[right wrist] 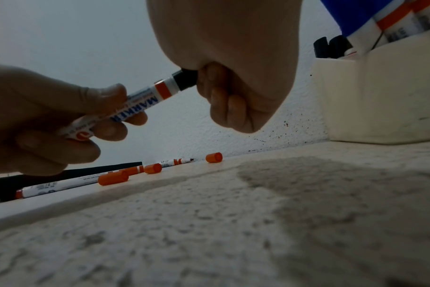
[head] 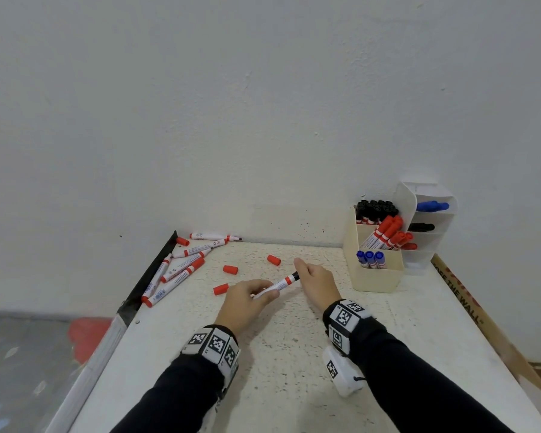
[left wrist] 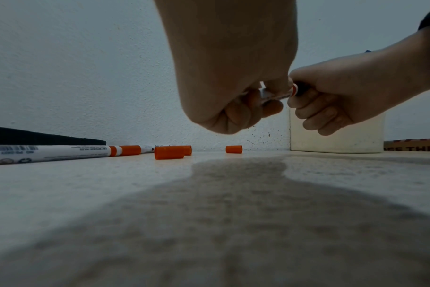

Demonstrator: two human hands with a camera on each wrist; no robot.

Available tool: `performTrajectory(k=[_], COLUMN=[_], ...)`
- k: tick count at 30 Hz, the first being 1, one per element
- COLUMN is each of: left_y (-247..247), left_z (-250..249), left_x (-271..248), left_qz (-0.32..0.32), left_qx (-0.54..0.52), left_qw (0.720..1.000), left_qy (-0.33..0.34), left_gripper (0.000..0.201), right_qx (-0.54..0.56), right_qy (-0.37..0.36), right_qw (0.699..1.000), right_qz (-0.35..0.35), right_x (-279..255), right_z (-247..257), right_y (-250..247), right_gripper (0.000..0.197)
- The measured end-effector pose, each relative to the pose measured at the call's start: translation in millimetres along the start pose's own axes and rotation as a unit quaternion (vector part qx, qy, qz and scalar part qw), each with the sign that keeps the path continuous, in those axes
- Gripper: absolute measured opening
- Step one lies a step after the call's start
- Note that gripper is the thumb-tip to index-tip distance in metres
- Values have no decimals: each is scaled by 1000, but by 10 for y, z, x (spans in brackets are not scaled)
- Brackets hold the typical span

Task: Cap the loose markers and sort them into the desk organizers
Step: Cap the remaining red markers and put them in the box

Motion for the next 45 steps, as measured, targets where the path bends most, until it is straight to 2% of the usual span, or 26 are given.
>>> performTrajectory(k=[2, 4, 8, 11, 16, 19, 22, 23, 24, 26, 28, 30, 32, 39, 45], left_y=[51, 111, 269, 299, 197, 92, -315, -539, -749, -1032, -1207, -1296, -1352, -1341, -1311], left_z=[-17, 28, 121, 100, 142, 114, 223, 283, 350, 493, 615, 658, 698, 808, 644], left_x=[7, -1, -103, -109, -84, -73, -86, -112, -145, -221, -295, -333, -343, -429, -321], left_qz=[25, 44, 69, 75, 43, 17, -94, -131, -141, -74, 12, 57, 70, 82, 53], left_qx=[9, -21, -186, -205, -146, -108, -60, 4, 92, 281, 402, 455, 479, 475, 414], left_qw=[1000, 999, 973, 968, 980, 986, 983, 980, 972, 934, 880, 850, 839, 837, 885], left_qy=[11, -13, -116, -123, -127, -128, -143, -150, -163, -210, -252, -257, -248, -260, -206], left_gripper=[19, 30, 29, 29, 27, 35, 31, 30, 30, 36, 41, 42, 41, 33, 32], right_qx=[-6, -1, 37, 47, -5, -14, -13, -12, -8, 14, 25, 15, 17, 3, 12], right_qy=[6, -1, -52, -77, -75, -80, -77, -74, -71, -65, -65, -69, -68, -69, -67], right_qw=[1000, 1000, 998, 995, 996, 996, 996, 996, 997, 997, 997, 997, 997, 997, 998], right_qz=[7, 13, 23, 35, 45, 39, 43, 43, 42, 36, 26, 21, 25, 16, 15], right_x=[-8, -20, -63, -74, -32, -44, -48, -42, -37, -36, -43, -46, -53, -80, -71], right_z=[-1, 25, 150, 195, 146, 146, 130, 119, 112, 104, 112, 126, 126, 129, 118], right_y=[25, 50, 61, 59, 144, 164, 188, 194, 195, 189, 182, 193, 217, 221, 218], right_gripper=[45, 44, 43, 41, 36, 35, 32, 32, 33, 33, 33, 34, 35, 37, 37])
Point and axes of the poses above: each hand's wrist, its own x-axis towards the middle knuckle, its own y-axis out of the palm, z = x × y, the point moved 10 cm from there along x, towards the middle knuckle, and after that the axes turned 15 degrees about y, right-handed, at the moved point
